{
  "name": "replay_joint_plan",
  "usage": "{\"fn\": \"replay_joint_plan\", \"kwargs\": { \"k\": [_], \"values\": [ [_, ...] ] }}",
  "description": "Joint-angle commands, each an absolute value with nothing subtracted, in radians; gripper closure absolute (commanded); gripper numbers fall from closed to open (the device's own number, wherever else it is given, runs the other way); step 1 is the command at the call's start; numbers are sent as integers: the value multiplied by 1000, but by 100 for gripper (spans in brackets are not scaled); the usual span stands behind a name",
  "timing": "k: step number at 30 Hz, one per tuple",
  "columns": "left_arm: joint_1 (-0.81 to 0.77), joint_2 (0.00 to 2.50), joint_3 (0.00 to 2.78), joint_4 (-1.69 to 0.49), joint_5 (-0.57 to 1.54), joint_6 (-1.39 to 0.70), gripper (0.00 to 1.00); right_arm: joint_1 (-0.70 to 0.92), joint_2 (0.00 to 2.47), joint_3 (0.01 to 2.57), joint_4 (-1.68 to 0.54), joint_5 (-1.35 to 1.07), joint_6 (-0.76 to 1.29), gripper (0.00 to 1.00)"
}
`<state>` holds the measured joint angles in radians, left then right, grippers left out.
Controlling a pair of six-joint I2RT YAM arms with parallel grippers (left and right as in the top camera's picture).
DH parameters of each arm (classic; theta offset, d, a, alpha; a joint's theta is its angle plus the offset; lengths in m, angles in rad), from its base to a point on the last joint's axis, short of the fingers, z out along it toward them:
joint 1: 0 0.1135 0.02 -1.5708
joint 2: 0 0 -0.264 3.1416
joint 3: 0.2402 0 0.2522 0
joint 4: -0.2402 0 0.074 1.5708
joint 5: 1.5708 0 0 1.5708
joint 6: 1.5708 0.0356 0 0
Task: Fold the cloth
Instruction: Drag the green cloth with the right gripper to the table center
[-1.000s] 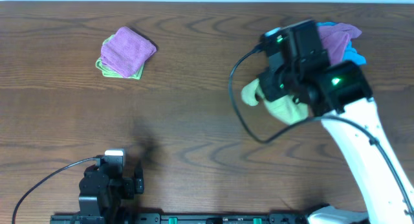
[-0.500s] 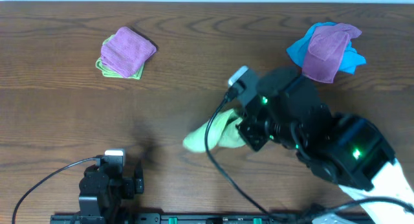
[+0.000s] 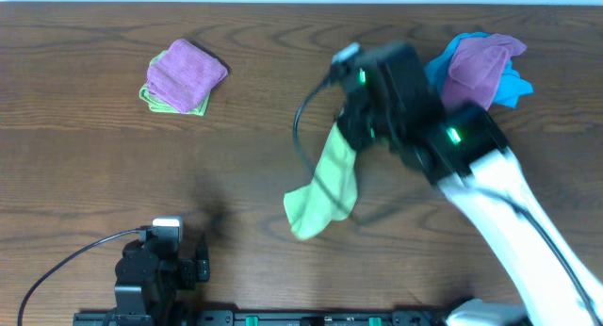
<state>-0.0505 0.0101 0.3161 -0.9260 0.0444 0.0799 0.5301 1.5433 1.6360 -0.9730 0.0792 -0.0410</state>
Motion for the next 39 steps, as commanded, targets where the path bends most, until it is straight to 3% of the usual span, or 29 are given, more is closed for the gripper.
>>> {"fn": "replay_joint_plan", "kwargs": {
  "k": [1, 2, 3, 4, 5, 6, 7, 11, 14, 17, 20, 28, 39],
  "values": [
    [-55, 4, 298, -960, 19, 112, 5, 413, 1665, 1646, -838, 152, -67, 99],
    [-55, 4, 298, -952, 21, 110, 5, 379, 1702, 1647, -750, 160, -66, 95],
    [-55, 4, 298, -942, 28, 108, 5, 347, 1739, 1649, -656, 178, -57, 78],
    [-55, 4, 298, -935, 37, 108, 5, 330, 1760, 1652, -601, 197, -43, 59],
    [-55, 4, 298, -929, 49, 108, 5, 317, 1779, 1658, -560, 225, -25, 28],
    [-55, 4, 298, -926, 56, 109, 5, 307, 1786, 1668, -546, 253, -19, 17],
    [-55, 4, 298, -926, 59, 108, 5, 302, 1786, 1674, -551, 271, -20, 14],
    [-55, 4, 298, -923, 114, 109, 5, 309, 1745, 1687, -674, 251, -24, 12],
    [-55, 4, 298, -907, 125, 108, 5, 310, 1721, 1687, -815, 89, -23, 13],
    [-55, 4, 298, -907, 125, 108, 5, 310, 1729, 1685, -940, -28, 14, 18],
    [-55, 4, 298, -906, 125, 108, 5, 308, 1760, 1681, -1039, -46, 96, 28],
    [-55, 4, 298, -907, 131, 108, 5, 300, 1938, 1660, -1085, -194, 146, 33],
    [-55, 4, 298, -907, 131, 108, 5, 293, 2103, 1659, -1105, -237, 211, 28]
  ]
}}
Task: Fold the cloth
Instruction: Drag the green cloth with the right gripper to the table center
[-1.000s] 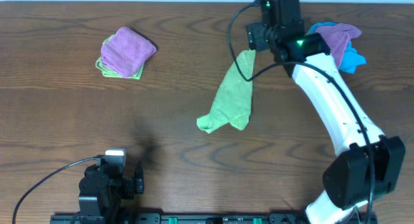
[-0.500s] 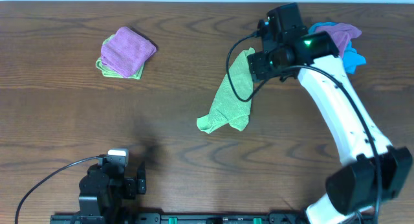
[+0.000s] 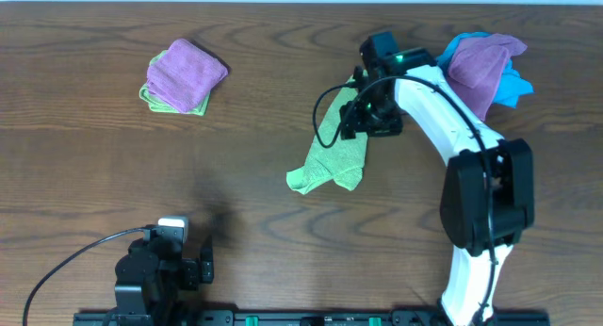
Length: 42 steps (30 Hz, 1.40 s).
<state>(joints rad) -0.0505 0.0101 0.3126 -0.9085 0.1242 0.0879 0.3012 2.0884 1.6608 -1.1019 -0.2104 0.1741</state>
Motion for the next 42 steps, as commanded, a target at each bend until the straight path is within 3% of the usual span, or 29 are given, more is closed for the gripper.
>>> {"fn": "replay_joint_plan", "kwargs": {
  "k": [1, 18, 26, 37, 40, 42],
  "values": [
    [-55, 4, 298, -907, 131, 108, 5, 293, 2113, 1659, -1110, -237, 213, 27],
    [-55, 4, 298, -907, 131, 108, 4, 281, 2146, 1628, -1088, -237, 225, 31],
    [-55, 4, 298, -907, 131, 108, 5, 265, 2146, 1618, -1071, -240, 224, 41],
    [-55, 4, 298, -907, 131, 109, 5, 264, 2146, 1565, -1018, -285, 224, 42],
    [-55, 4, 298, -907, 131, 109, 5, 264, 2146, 1542, -998, -300, 224, 52],
    [-55, 4, 298, -907, 131, 109, 5, 264, 2146, 1542, -996, -295, 222, 73]
  ]
}}
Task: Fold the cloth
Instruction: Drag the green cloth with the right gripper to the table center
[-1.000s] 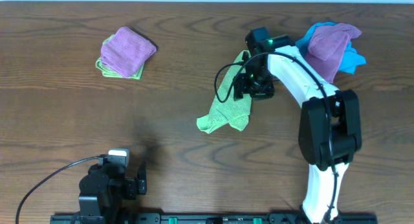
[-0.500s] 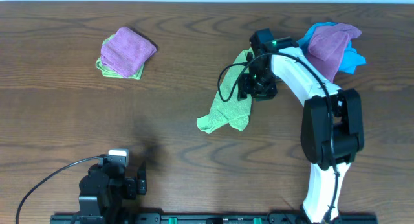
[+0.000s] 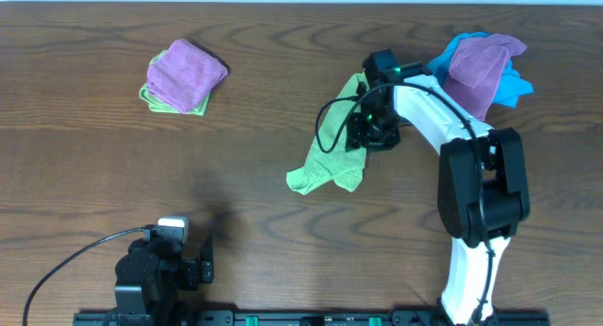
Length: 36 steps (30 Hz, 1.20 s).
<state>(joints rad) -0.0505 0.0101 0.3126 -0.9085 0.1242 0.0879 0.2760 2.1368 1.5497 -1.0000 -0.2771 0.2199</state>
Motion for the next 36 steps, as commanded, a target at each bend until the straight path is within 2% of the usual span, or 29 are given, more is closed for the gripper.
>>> {"fn": "replay_joint_plan", "kwargs": {
  "k": [1, 2, 20, 33, 34, 35, 36],
  "values": [
    [-55, 4, 298, -907, 131, 109, 5, 264, 2145, 1543, -995, -295, 220, 89],
    [-55, 4, 298, -907, 131, 109, 5, 264, 2145, 1546, -995, -295, 220, 98],
    [-55, 4, 298, -907, 131, 109, 4, 344, 1977, 1604, -958, -309, 97, 99],
    [-55, 4, 298, -907, 131, 108, 5, 525, 1978, 1604, -579, -344, 117, 99],
    [-55, 4, 298, -907, 131, 108, 5, 537, 1984, 1604, -538, -351, 125, 98],
    [-55, 4, 298, -907, 131, 109, 5, 552, 1997, 1604, -493, -360, 136, 93],
    [-55, 4, 298, -907, 131, 108, 4, 565, 2004, 1604, -458, -368, 146, 80]
  ]
}}
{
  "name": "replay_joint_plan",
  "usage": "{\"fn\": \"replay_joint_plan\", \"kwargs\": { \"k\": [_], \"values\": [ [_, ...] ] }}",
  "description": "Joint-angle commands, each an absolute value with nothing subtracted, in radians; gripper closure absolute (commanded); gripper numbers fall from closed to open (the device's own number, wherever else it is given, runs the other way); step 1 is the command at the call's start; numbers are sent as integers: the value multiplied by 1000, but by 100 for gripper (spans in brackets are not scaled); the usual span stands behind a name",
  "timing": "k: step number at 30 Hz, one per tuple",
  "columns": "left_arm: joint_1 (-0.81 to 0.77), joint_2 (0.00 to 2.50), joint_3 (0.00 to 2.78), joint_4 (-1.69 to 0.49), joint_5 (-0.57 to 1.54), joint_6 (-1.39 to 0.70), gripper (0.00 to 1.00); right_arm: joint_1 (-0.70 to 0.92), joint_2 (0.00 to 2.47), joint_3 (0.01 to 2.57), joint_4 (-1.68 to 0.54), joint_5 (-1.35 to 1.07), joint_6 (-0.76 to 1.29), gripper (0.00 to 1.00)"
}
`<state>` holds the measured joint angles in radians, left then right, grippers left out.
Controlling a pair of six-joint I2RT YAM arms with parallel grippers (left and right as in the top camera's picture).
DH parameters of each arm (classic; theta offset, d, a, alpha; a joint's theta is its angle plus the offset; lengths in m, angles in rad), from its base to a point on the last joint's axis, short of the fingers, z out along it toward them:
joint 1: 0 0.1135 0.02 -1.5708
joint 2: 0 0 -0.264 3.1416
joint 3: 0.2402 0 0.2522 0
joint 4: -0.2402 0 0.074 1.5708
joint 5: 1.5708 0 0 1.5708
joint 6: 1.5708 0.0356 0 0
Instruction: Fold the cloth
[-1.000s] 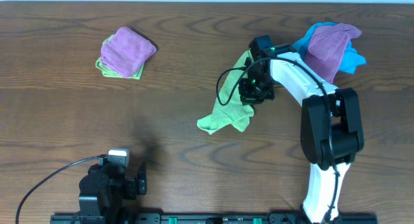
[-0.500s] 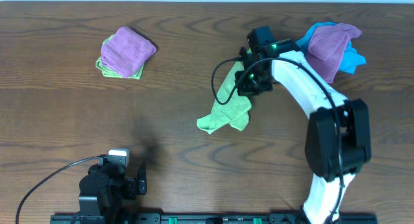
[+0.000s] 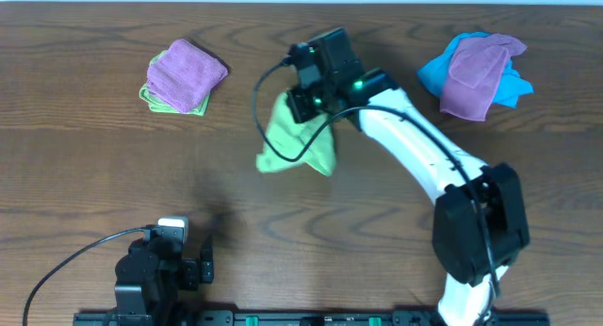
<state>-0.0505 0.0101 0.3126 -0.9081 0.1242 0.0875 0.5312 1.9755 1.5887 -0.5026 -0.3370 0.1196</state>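
Observation:
A light green cloth hangs crumpled from my right gripper, which is shut on its upper part at the middle of the table, toward the far side. The cloth's lower end drapes toward the wood; whether it touches I cannot tell. The right arm reaches in from the lower right. My left gripper rests at the near left edge; its fingers are too small and dark to read.
A stack of folded purple and green cloths lies at the far left. A heap of blue and purple cloths sits at the far right. Brown wooden table all around.
My right gripper has moved left with the green cloth, from about the centre-right to the middle of the table. The cloth now hangs bunched under it, further left than before.
The right gripper first held the green cloth hanging above the table's centre. Then the cloth lay partly on the wood with the gripper low at its far end, and stayed so a moment later. Now the cloth is carried further left, bunched under the gripper.

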Motion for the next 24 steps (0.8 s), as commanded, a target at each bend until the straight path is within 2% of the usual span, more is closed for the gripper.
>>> {"fn": "replay_joint_plan", "kwargs": {
  "k": [1, 2, 5, 8, 16, 24],
  "values": [
    [-55, 4, 298, -907, 131, 109, 5, 579, 2015, 1604, -424, -371, 161, 50],
    [-55, 4, 298, -907, 131, 108, 5, 593, 2017, 1604, -402, -371, 178, 17],
    [-55, 4, 298, -907, 131, 109, 5, 622, 2020, 1604, -397, -371, 178, 6],
    [-55, 4, 298, -907, 131, 109, 5, 627, 2019, 1604, -448, -370, 165, 1],
    [-55, 4, 298, -907, 131, 109, 5, 619, 2020, 1604, -707, -149, 14, 1],
    [-55, 4, 298, -907, 131, 109, 5, 619, 2046, 1604, -721, -56, -70, 2]
  ]
}}
